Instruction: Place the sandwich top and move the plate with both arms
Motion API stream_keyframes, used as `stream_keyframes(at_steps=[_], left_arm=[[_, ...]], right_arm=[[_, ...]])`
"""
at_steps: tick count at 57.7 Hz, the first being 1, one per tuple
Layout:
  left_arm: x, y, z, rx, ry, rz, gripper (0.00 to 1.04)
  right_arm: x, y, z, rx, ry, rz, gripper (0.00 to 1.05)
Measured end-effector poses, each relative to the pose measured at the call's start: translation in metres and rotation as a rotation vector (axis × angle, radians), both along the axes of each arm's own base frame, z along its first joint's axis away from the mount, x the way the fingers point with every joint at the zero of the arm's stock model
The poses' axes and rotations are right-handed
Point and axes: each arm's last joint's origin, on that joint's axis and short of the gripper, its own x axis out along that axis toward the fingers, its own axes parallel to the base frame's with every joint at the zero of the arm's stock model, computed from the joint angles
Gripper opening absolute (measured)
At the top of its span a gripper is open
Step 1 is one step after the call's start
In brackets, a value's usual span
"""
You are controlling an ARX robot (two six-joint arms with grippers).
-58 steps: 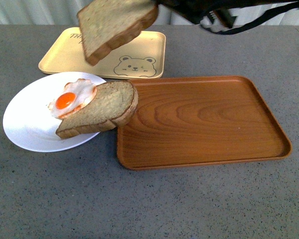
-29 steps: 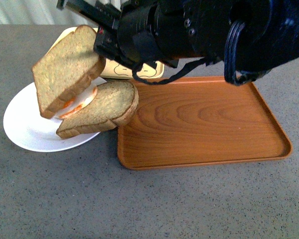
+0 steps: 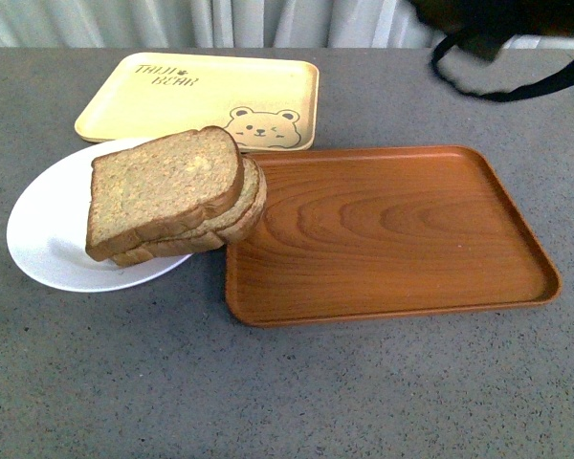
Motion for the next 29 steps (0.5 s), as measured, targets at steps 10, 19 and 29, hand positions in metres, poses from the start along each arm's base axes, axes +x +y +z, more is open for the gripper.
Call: stream_keyframes(at_steps=[10,19,29], left_arm=[[0.000,0.000,0.000,0.000,0.000,0.000,0.96],[0.000,0.000,0.000,0.000,0.000,0.000,0.96],[0.000,0.000,0.000,0.000,0.000,0.000,0.96]], right_arm=[[-0.058,-0.086,0.007,-0.294,-0.279,-0.306,0.36],[-0.088,-0.114,-0.013,-0.352,-0.244,-0.291,0.08],[-0.111,-0.131,-0.016,-0.358,-0.263,-0.285,0.02]])
